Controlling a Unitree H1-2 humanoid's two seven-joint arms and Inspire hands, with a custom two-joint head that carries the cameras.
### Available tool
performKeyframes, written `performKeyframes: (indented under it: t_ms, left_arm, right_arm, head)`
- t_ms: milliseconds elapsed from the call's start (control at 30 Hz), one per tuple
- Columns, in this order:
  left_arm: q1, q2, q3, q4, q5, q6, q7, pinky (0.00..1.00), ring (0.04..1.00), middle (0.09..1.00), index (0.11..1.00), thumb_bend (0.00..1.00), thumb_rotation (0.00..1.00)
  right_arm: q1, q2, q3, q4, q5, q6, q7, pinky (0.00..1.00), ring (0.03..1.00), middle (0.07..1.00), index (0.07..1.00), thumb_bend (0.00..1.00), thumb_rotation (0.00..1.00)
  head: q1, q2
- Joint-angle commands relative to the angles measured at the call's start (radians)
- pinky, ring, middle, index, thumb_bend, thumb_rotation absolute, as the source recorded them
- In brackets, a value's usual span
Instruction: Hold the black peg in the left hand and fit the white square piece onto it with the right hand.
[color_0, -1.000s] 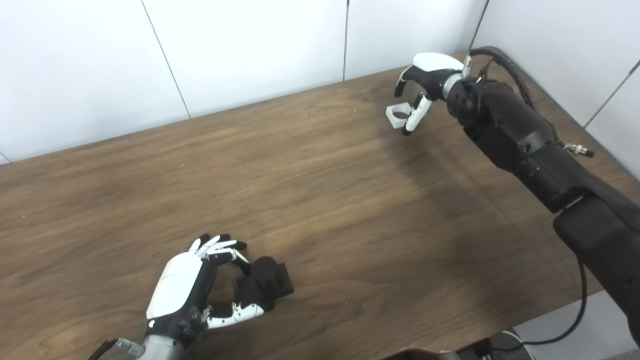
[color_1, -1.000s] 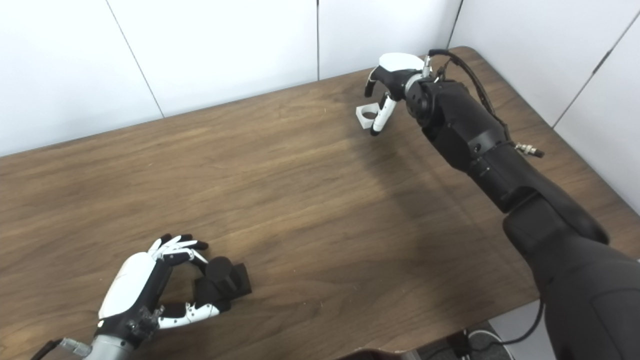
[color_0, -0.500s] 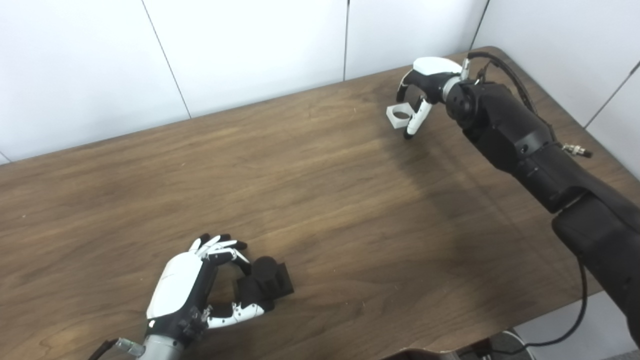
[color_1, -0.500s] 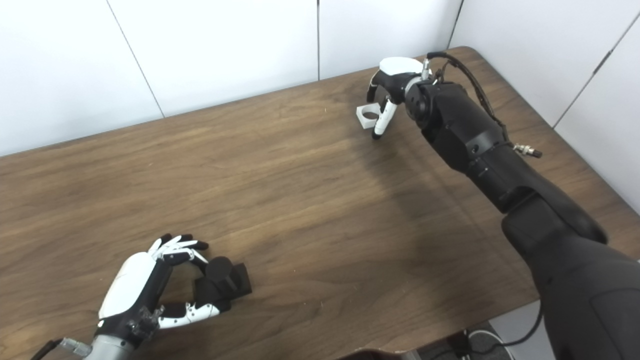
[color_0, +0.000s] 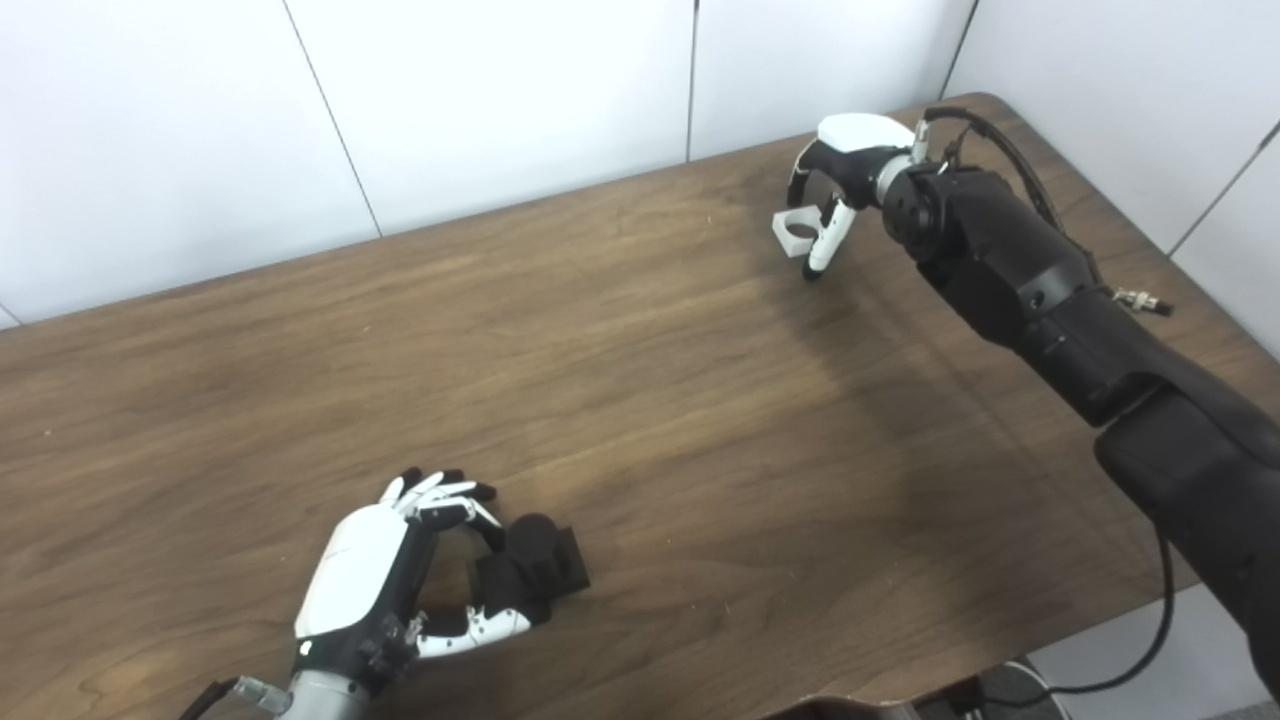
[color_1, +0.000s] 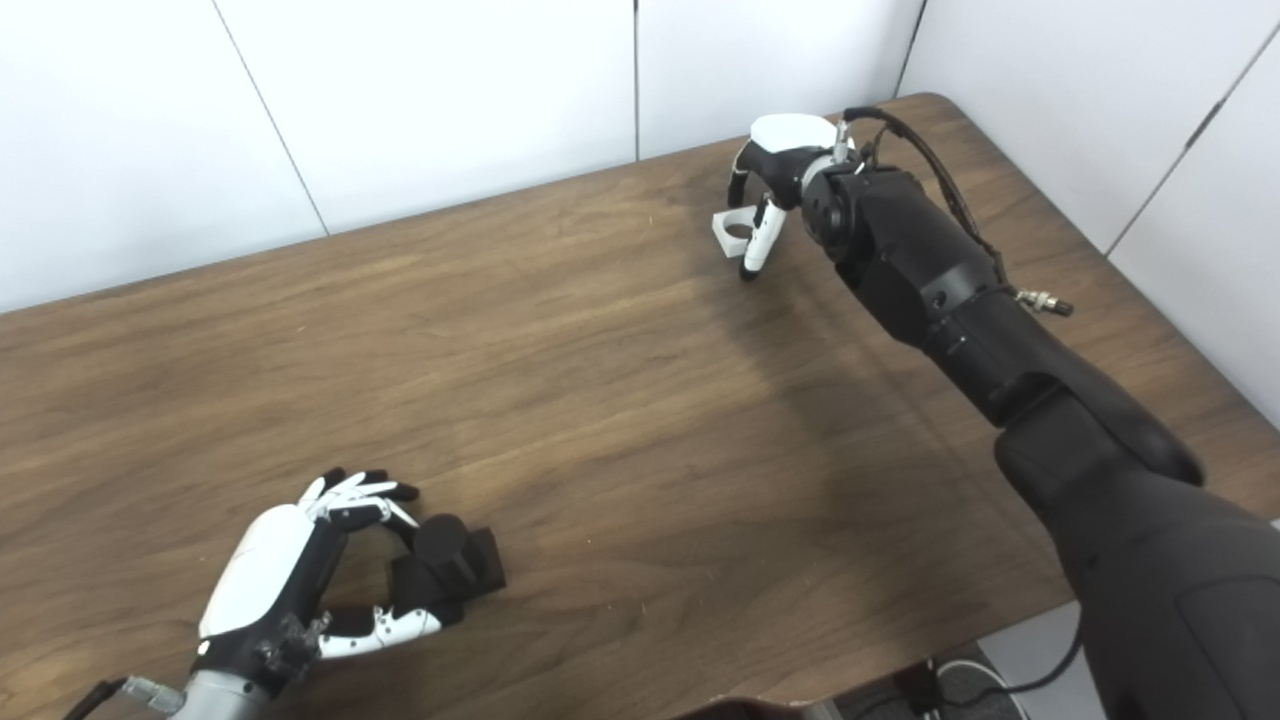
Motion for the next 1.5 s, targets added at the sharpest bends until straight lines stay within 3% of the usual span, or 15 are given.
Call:
performKeyframes:
  t_ms: [0,167,233,333,933,1133,1300,1467]
  left_arm:
    - [0.037,0.006,-0.028,0.011,-0.002,0.019,-0.071,0.99,0.867,0.788,0.486,0.52,0.05]
    - [0.039,0.006,-0.026,0.014,-0.005,0.01,-0.067,0.99,0.868,0.787,0.485,0.52,0.05]
    - [0.039,0.006,-0.025,0.015,-0.006,0.01,-0.066,0.99,0.868,0.787,0.485,0.52,0.05]
    - [0.039,0.004,-0.022,0.014,-0.011,0.015,-0.069,1.0,0.873,0.79,0.485,0.52,0.05]
    - [0.039,0.002,-0.026,0.014,0.003,0.013,-0.069,0.99,0.871,0.789,0.486,0.52,0.05]
    - [0.041,-0.002,-0.03,0.02,0.013,0.004,-0.06,0.98,0.867,0.785,0.486,0.52,0.05]
    - [0.042,-0.007,-0.03,0.029,0.012,-0.005,-0.057,0.98,0.869,0.787,0.485,0.52,0.05]
    - [0.04,-0.014,-0.033,0.038,0.02,-0.006,-0.054,0.98,0.866,0.785,0.485,0.52,0.05]
  right_arm:
    - [-0.055,-0.01,-0.008,0.003,-0.007,-0.021,-0.021,0.97,0.963,0.878,0.635,0.84,0.16]
    - [-0.052,-0.014,-0.008,0.0,-0.006,-0.023,-0.013,0.98,0.953,0.869,0.605,0.83,0.15]
    - [-0.048,-0.018,-0.012,0.001,0.001,-0.037,-0.02,0.98,0.952,0.864,0.515,0.59,0.14]
    - [-0.036,-0.025,-0.013,-0.003,-0.005,-0.063,-0.039,0.97,0.943,0.833,0.491,0.53,0.14]
    - [-0.014,-0.049,0.0,-0.042,-0.032,-0.032,0.037,0.97,0.966,0.823,0.486,0.52,0.13]
    - [-0.003,-0.057,-0.013,-0.061,-0.014,-0.05,0.031,0.97,0.959,0.806,0.486,0.52,0.13]
    - [0.026,-0.081,-0.054,-0.181,0.026,-0.094,0.033,1.0,0.947,0.789,0.485,0.52,0.13]
    - [0.039,-0.093,-0.073,-0.296,0.027,-0.093,0.064,1.0,0.942,0.799,0.486,0.52,0.13]
  head:
    - [0.0,0.0]
    - [0.0,0.0]
    - [0.0,0.0]
    - [0.0,0.0]
    - [0.01,0.007]
    - [0.025,0.004]
    - [0.051,0.006]
    - [0.08,0.008]
